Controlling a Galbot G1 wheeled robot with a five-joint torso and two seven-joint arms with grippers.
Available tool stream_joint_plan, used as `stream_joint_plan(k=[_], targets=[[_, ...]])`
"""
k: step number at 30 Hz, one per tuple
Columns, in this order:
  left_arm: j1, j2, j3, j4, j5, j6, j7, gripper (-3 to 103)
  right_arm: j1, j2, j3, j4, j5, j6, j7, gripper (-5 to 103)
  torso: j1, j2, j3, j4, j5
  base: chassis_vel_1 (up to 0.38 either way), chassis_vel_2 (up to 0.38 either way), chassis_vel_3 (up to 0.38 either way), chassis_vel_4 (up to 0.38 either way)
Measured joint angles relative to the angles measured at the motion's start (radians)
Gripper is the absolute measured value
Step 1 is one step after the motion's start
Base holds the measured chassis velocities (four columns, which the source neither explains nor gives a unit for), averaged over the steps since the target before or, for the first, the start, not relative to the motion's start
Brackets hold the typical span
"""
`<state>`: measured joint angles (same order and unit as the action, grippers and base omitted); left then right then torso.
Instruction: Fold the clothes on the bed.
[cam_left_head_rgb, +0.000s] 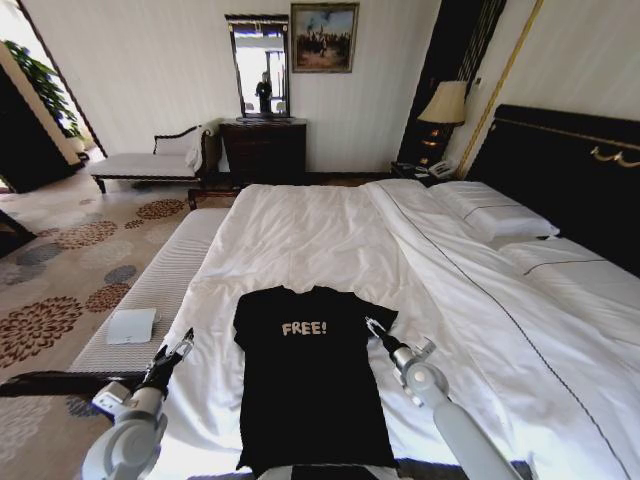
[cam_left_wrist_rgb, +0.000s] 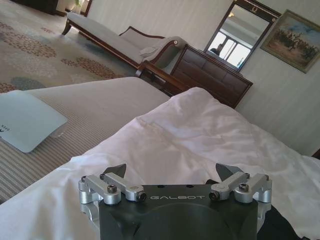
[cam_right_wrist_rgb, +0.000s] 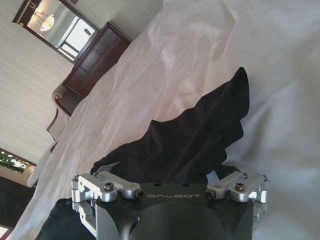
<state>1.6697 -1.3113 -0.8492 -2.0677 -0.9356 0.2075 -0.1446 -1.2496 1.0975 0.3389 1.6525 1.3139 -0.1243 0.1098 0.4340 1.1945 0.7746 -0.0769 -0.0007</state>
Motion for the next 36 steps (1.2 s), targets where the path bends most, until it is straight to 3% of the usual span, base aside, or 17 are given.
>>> stream_joint_plan(k=[13,36], targets=[[-0.009,0.001,0.005,0.015,0.000,0.000,0.000,100,-0.101,-0.023,0.029,0.204,0.019,0.015,-0.004,100,0.000,0.000,0.000,0.0001,-0.0002,0.000,0.000,0.000,0.000],[0.005,0.020,-0.004,0.009,-0.004,-0.001,0.001,100,-0.111,-0.018,0.063,0.146,-0.045,0.011,0.159,100,0.000,0.000,0.000,0.0000,0.0000,0.000,0.000,0.000,0.000]])
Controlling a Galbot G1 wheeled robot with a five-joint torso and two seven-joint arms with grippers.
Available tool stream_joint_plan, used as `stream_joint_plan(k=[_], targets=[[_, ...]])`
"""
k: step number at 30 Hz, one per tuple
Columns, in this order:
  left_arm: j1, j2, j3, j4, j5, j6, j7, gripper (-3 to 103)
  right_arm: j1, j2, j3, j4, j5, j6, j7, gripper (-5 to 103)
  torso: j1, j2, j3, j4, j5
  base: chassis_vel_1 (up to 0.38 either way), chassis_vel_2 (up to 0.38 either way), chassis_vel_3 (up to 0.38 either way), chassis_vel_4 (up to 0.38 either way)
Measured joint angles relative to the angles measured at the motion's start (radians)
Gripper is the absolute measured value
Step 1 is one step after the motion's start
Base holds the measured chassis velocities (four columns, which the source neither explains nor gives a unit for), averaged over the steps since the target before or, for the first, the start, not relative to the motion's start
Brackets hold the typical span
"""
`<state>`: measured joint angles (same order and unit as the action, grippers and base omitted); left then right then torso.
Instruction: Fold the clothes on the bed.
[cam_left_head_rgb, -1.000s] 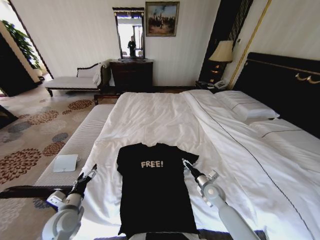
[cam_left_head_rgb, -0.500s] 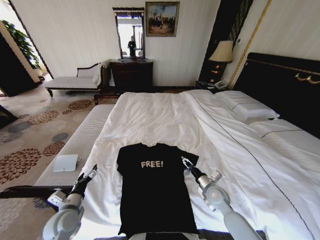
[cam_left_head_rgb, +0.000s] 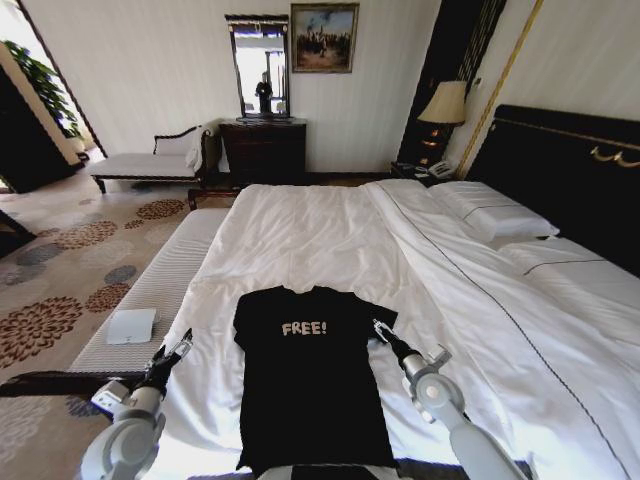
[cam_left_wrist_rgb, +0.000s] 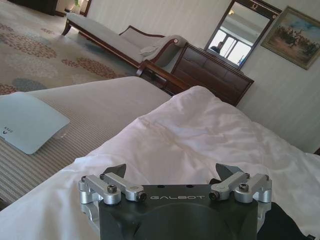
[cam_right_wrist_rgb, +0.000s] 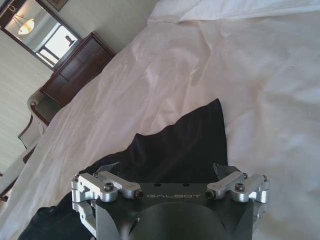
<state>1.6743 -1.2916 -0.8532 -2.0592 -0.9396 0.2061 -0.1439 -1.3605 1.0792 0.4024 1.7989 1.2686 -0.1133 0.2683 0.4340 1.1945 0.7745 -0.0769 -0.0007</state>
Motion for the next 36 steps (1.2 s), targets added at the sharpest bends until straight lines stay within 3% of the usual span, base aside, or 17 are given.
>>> stream_joint_plan(k=[3,8,19,21,25,27,31,33,36], targets=[[0.003,-0.001,0.001,-0.002,0.002,0.000,0.000,100,0.017,0.000,-0.007,-0.037,0.000,-0.040,0.035,100,0.000,0.000,0.000,-0.0001,0.0000,0.000,0.000,0.000,0.000],[0.009,-0.008,0.004,-0.006,0.009,-0.001,0.000,100,0.099,-0.010,-0.016,-0.128,0.000,-0.041,0.040,100,0.000,0.000,0.000,0.0002,0.0000,0.000,0.000,0.000,0.000],[0.016,-0.017,0.001,-0.009,0.016,-0.004,0.002,100,0.274,-0.044,-0.045,-0.359,0.008,-0.014,-0.088,102,0.000,0.000,0.000,0.0000,0.0001,0.000,0.000,0.000,0.000],[0.015,-0.018,0.000,-0.009,0.016,-0.004,0.002,100,0.282,-0.043,-0.048,-0.370,0.008,-0.012,-0.098,99,0.000,0.000,0.000,0.0001,0.0000,0.000,0.000,0.000,0.000],[0.008,-0.020,0.001,-0.004,0.017,-0.004,0.002,100,0.279,-0.038,-0.052,-0.372,0.007,-0.008,-0.119,78,0.000,0.000,0.000,0.0000,0.0000,0.000,0.000,0.000,0.000],[0.005,-0.021,0.002,-0.002,0.017,-0.004,0.001,100,0.275,-0.036,-0.053,-0.369,0.005,-0.007,-0.122,78,0.000,0.000,0.000,-0.0001,0.0000,0.000,0.000,0.000,0.000],[0.000,-0.025,0.008,0.004,0.022,-0.004,0.001,100,0.271,-0.033,-0.056,-0.368,-0.008,0.003,-0.127,56,0.000,0.000,0.000,0.0000,0.0000,0.000,0.000,0.000,0.000],[-0.001,-0.026,0.010,0.006,0.023,-0.004,0.001,100,0.273,-0.033,-0.057,-0.370,-0.011,0.007,-0.126,56,0.000,0.000,0.000,0.0000,0.0000,0.000,0.000,0.000,0.000],[-0.003,-0.026,0.011,0.010,0.024,-0.004,0.001,100,0.282,-0.036,-0.059,-0.376,-0.016,0.016,-0.120,40,0.000,0.000,0.000,0.0000,0.0000,0.000,0.000,0.000,0.000]])
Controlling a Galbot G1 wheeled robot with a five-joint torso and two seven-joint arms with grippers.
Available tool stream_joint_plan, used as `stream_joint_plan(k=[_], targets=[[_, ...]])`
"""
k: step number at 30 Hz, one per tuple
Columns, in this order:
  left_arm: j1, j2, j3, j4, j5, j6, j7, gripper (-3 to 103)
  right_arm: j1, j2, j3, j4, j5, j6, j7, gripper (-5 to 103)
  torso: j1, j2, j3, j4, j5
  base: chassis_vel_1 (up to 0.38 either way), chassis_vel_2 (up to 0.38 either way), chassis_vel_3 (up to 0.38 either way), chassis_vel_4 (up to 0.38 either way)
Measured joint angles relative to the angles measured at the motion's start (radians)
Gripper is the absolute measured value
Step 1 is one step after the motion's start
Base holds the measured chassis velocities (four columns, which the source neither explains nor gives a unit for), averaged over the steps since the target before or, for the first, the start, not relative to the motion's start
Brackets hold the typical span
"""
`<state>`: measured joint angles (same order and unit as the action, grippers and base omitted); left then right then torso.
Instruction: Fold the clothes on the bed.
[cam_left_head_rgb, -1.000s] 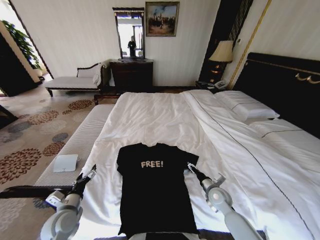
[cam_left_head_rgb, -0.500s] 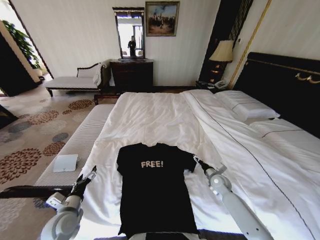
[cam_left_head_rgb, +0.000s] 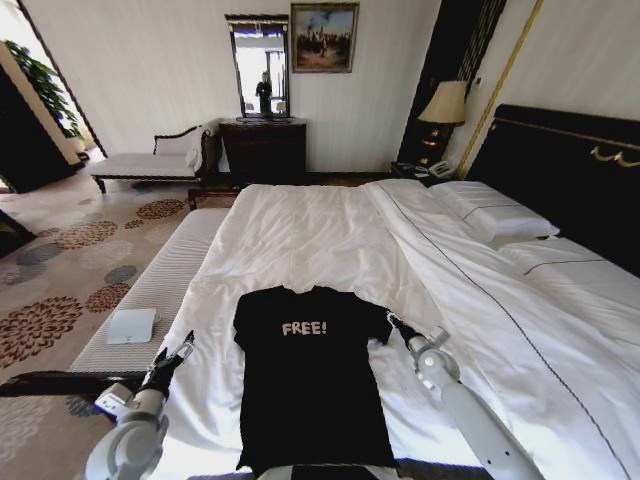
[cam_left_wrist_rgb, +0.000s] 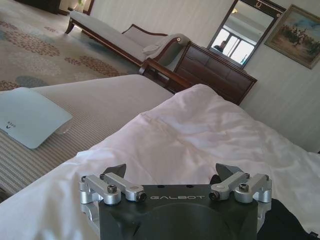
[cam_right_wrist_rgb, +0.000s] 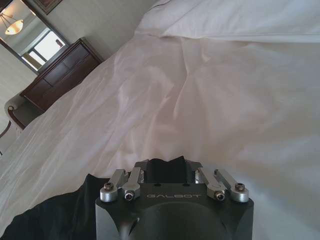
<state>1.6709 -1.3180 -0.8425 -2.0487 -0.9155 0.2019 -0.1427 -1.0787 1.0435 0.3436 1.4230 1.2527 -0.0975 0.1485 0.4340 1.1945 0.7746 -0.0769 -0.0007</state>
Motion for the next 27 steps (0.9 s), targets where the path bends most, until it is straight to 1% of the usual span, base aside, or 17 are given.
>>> stream_joint_plan(k=[1,3,6,7,8,9,11,12,15,20,27], targets=[[-0.001,0.001,0.000,0.002,0.000,0.000,0.000,100,0.003,-0.002,-0.001,-0.001,-0.001,0.001,0.002,34,0.000,0.000,0.000,0.0000,0.0000,0.000,0.000,0.000,0.000],[-0.002,0.002,-0.001,0.004,0.000,0.000,0.000,100,0.006,-0.002,-0.002,-0.002,-0.002,0.002,0.003,34,0.000,0.000,0.000,0.0000,0.0000,0.000,0.000,0.000,0.000],[-0.003,0.007,-0.002,0.008,-0.001,-0.001,0.000,100,0.011,-0.002,-0.007,-0.002,-0.003,0.002,0.007,18,0.000,0.000,0.000,0.0000,0.0000,0.000,0.000,0.000,0.000],[-0.003,0.007,-0.002,0.008,-0.001,-0.001,0.000,100,0.011,-0.002,-0.007,-0.002,-0.003,0.002,0.007,18,0.000,0.000,0.000,0.0000,0.0000,0.000,0.000,0.000,0.000],[-0.004,0.008,-0.003,0.009,-0.001,-0.001,0.000,100,0.012,-0.001,-0.008,0.000,-0.004,0.002,0.009,13,0.000,0.000,0.000,0.0001,-0.0001,0.000,0.000,0.000,0.000],[-0.004,0.009,-0.003,0.010,-0.002,-0.001,0.000,100,0.012,-0.001,-0.009,0.002,-0.005,0.002,0.010,13,0.000,0.000,0.000,0.0000,0.0000,0.000,0.000,0.000,0.000],[-0.007,0.011,-0.003,0.013,-0.003,-0.001,0.000,100,0.010,0.000,-0.010,0.012,-0.008,0.002,0.012,3,0.000,0.000,0.000,0.0001,-0.0001,0.000,0.000,0.000,0.000],[-0.008,0.012,-0.004,0.014,-0.003,-0.001,0.000,100,0.009,0.000,-0.010,0.016,-0.010,0.002,0.013,1,0.000,0.000,0.000,0.0001,-0.0001,0.000,0.000,0.000,0.000],[-0.009,0.014,-0.004,0.016,-0.005,-0.001,0.001,100,0.006,-0.001,-0.010,0.021,-0.019,0.003,0.013,0,0.000,0.000,0.000,0.0000,0.0000,0.000,0.000,0.000,0.000],[-0.012,0.015,-0.004,0.020,-0.005,-0.002,0.001,100,0.021,-0.006,0.000,0.014,-0.036,0.029,0.013,0,0.000,0.000,0.000,0.0000,0.0000,0.000,0.000,0.000,0.000],[-0.018,0.015,-0.002,0.021,-0.005,-0.002,0.000,100,0.048,-0.021,0.010,0.005,-0.020,0.037,0.011,0,0.000,0.000,0.000,0.0000,0.0000,0.000,0.000,0.000,0.000]])
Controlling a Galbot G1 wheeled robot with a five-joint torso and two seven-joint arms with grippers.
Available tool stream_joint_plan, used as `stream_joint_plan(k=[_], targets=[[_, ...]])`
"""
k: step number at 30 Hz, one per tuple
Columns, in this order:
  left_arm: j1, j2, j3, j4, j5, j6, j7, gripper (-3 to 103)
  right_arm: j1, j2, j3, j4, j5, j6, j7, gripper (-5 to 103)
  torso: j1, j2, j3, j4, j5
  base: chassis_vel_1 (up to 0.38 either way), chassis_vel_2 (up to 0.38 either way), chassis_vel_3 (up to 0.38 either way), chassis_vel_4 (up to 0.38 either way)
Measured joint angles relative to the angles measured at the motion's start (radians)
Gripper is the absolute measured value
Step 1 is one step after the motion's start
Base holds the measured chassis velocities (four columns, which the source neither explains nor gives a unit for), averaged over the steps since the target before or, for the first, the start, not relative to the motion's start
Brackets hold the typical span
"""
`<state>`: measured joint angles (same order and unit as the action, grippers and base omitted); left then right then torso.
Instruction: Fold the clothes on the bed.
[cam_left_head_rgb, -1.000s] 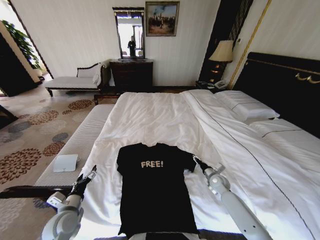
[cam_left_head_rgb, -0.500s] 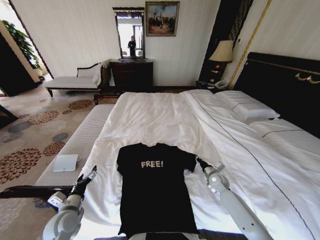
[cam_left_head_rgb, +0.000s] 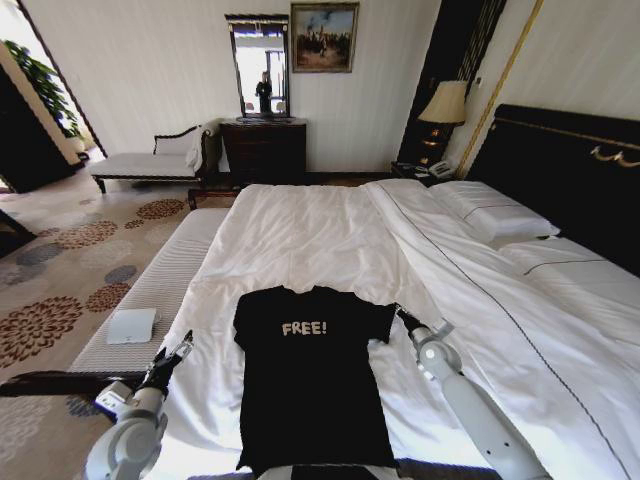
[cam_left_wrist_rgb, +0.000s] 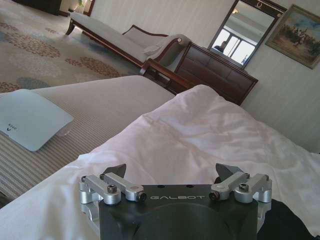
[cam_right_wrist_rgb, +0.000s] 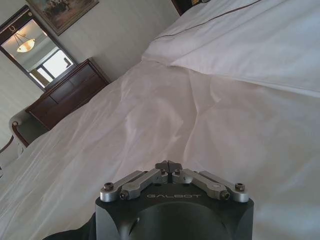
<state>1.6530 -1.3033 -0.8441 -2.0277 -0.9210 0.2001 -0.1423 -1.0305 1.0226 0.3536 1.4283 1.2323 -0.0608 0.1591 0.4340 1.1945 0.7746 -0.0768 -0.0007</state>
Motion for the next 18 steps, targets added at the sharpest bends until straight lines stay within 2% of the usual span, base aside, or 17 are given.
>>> stream_joint_plan(k=[9,15,16,18], targets=[[0.002,0.002,-0.001,0.000,0.000,0.000,0.000,100,0.006,0.001,-0.001,-0.018,-0.007,0.001,-0.005,0,0.000,0.000,0.000,0.0001,0.0000,0.000,0.000,0.000,0.000],[0.003,0.001,-0.002,0.000,0.003,0.000,-0.001,100,-0.044,0.006,0.006,0.016,-0.034,0.001,0.003,0,0.000,0.000,0.000,-0.0001,0.0000,0.000,0.000,0.000,0.000],[0.002,0.000,-0.002,0.000,0.005,0.000,-0.001,100,-0.061,0.008,0.012,0.032,-0.040,0.001,0.009,5,0.000,0.000,0.000,0.0000,0.0001,0.000,0.000,0.000,0.000],[0.002,0.000,-0.001,0.000,0.006,0.000,-0.001,100,-0.073,0.009,0.018,0.046,-0.043,0.001,0.015,5,0.000,0.000,0.000,0.0000,0.0001,0.000,0.000,0.000,0.000]])
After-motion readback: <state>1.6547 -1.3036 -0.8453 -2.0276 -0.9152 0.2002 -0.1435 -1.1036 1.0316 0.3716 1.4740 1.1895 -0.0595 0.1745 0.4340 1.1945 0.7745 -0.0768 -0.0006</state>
